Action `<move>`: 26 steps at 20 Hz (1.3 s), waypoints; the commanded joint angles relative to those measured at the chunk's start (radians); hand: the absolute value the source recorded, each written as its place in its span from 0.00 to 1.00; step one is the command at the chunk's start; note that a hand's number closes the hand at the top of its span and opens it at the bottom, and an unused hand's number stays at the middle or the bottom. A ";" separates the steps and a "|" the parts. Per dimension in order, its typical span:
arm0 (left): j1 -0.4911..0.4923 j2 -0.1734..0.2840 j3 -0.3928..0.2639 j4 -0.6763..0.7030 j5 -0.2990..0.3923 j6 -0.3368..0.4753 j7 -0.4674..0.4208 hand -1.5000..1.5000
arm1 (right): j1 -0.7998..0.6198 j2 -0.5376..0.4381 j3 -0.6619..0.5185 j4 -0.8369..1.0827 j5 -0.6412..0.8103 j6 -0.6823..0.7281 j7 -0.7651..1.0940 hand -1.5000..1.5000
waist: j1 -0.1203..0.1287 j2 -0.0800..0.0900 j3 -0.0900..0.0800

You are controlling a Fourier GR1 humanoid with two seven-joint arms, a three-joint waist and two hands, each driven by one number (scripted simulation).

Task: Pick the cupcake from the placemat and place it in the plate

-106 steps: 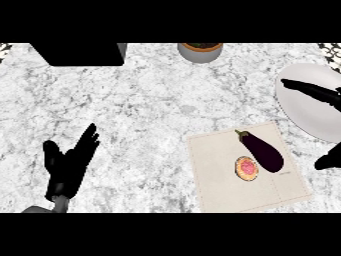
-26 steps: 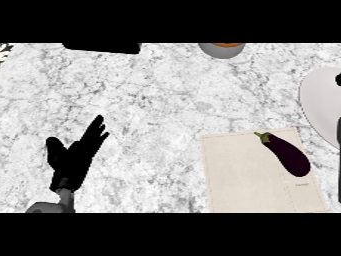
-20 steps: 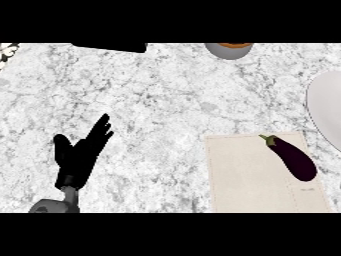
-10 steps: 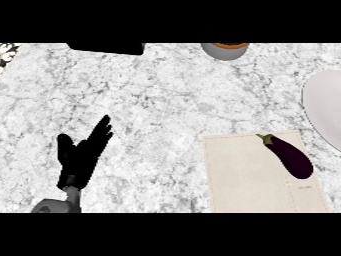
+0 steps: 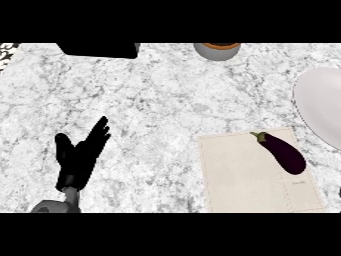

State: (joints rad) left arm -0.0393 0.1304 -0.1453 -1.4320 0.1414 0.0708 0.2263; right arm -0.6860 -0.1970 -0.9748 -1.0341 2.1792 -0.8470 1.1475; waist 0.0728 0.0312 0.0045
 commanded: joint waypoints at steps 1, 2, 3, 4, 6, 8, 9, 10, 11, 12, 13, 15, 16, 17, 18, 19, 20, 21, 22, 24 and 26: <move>0.019 -0.027 -0.005 0.039 -0.019 0.021 -0.052 0.50 | -0.021 -0.016 -0.059 0.063 0.047 -0.158 0.191 1.00 | -0.017 -0.005 -0.001; 0.029 0.005 0.001 0.018 -0.006 -0.005 -0.019 0.50 | -0.036 0.008 -0.146 0.063 -0.077 -0.090 0.202 1.00 | -0.018 -0.006 0.002; 0.022 0.013 0.013 0.005 -0.002 -0.001 -0.014 0.50 | -0.032 -0.001 -0.177 0.102 -0.111 -0.083 0.185 1.00 | -0.021 -0.008 0.002; -0.012 -0.026 -0.002 0.021 -0.010 0.029 0.015 0.50 | -0.065 -0.015 -0.196 0.153 -0.125 0.002 0.157 0.00 | -0.034 -0.009 0.001; 0.029 0.001 0.008 -0.005 0.002 0.004 -0.003 0.50 | -0.048 -0.042 -0.229 0.258 -0.213 -0.054 0.103 0.00 | -0.028 -0.012 0.002; 0.004 -0.002 0.014 0.014 0.002 0.006 0.006 0.50 | -0.048 -0.070 -0.245 0.343 -0.290 -0.118 0.049 0.00 | -0.038 -0.012 0.002; 0.000 0.001 0.019 0.012 -0.010 0.017 -0.003 0.50 | -0.071 -0.104 -0.240 0.395 -0.323 -0.156 0.009 0.00 | -0.029 -0.009 0.002; 0.002 0.004 0.030 0.035 0.005 -0.004 -0.026 0.50 | -0.063 -0.107 -0.234 0.421 -0.347 -0.232 -0.021 0.00 | -0.031 -0.009 0.002; 0.012 0.009 0.031 0.011 0.006 -0.001 -0.010 0.50 | -0.055 -0.120 -0.228 0.465 -0.381 -0.262 -0.063 0.00 | -0.035 -0.015 0.001; 0.006 -0.006 0.012 0.022 -0.009 0.005 -0.021 0.50 | -0.060 -0.109 -0.219 0.474 -0.391 -0.331 -0.090 0.00 | -0.028 -0.010 0.002; 0.001 0.016 0.026 -0.005 0.010 -0.004 0.035 0.50 | -0.081 -0.157 -0.215 0.477 -0.417 -0.327 -0.121 0.00 | -0.031 -0.014 0.002; 0.046 0.017 0.034 0.024 0.005 -0.016 -0.044 0.50 | -0.049 -0.141 -0.191 0.485 -0.477 -0.434 -0.204 0.00 | -0.033 -0.016 0.002; 0.027 -0.002 0.019 0.009 -0.002 0.004 -0.014 0.50 | -0.049 -0.121 -0.179 0.469 -0.478 -0.494 -0.216 0.00 | -0.032 -0.016 0.002; -0.005 0.005 0.033 0.006 -0.001 0.015 0.013 0.50 | -0.040 -0.119 -0.177 0.453 -0.483 -0.539 -0.222 0.00 | -0.035 -0.015 0.003; 0.024 0.009 0.029 0.018 0.004 -0.009 -0.022 0.50 | -0.063 -0.124 -0.161 0.435 -0.487 -0.559 -0.235 0.00 | -0.032 -0.016 0.001; 0.035 -0.009 0.021 0.020 0.002 0.004 -0.019 0.50 | -0.033 -0.104 -0.155 0.435 -0.511 -0.616 -0.252 0.00 | -0.039 -0.018 0.001; 0.051 -0.020 -0.004 0.011 -0.030 0.024 -0.031 0.50 | -0.049 -0.115 -0.165 0.427 -0.512 -0.629 -0.236 0.00 | -0.034 -0.018 0.001; 0.048 0.009 0.034 0.032 0.016 -0.023 -0.031 0.50 | -0.027 -0.088 -0.145 0.399 -0.541 -0.641 -0.256 0.00 | -0.039 -0.018 0.000; 0.005 -0.011 0.018 0.018 -0.004 0.009 0.008 0.50 | -0.048 -0.110 -0.152 0.394 -0.546 -0.642 -0.246 0.00 | -0.045 -0.019 0.000; 0.020 0.016 0.037 0.013 -0.006 0.003 0.000 0.50 | -0.017 -0.062 -0.134 0.353 -0.592 -0.644 -0.247 0.00 | -0.051 -0.024 -0.001; 0.076 0.008 0.025 -0.035 0.003 0.003 0.013 0.50 | -0.012 0.049 -0.083 0.238 -0.645 -0.645 -0.252 0.00 | -0.053 -0.031 -0.001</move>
State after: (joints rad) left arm -0.0007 0.1394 -0.1143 -1.4356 0.1447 0.0675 0.2178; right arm -0.7150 -0.2371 -1.1112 -0.7017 1.6107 -1.3607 0.8807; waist 0.0287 0.0073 0.0047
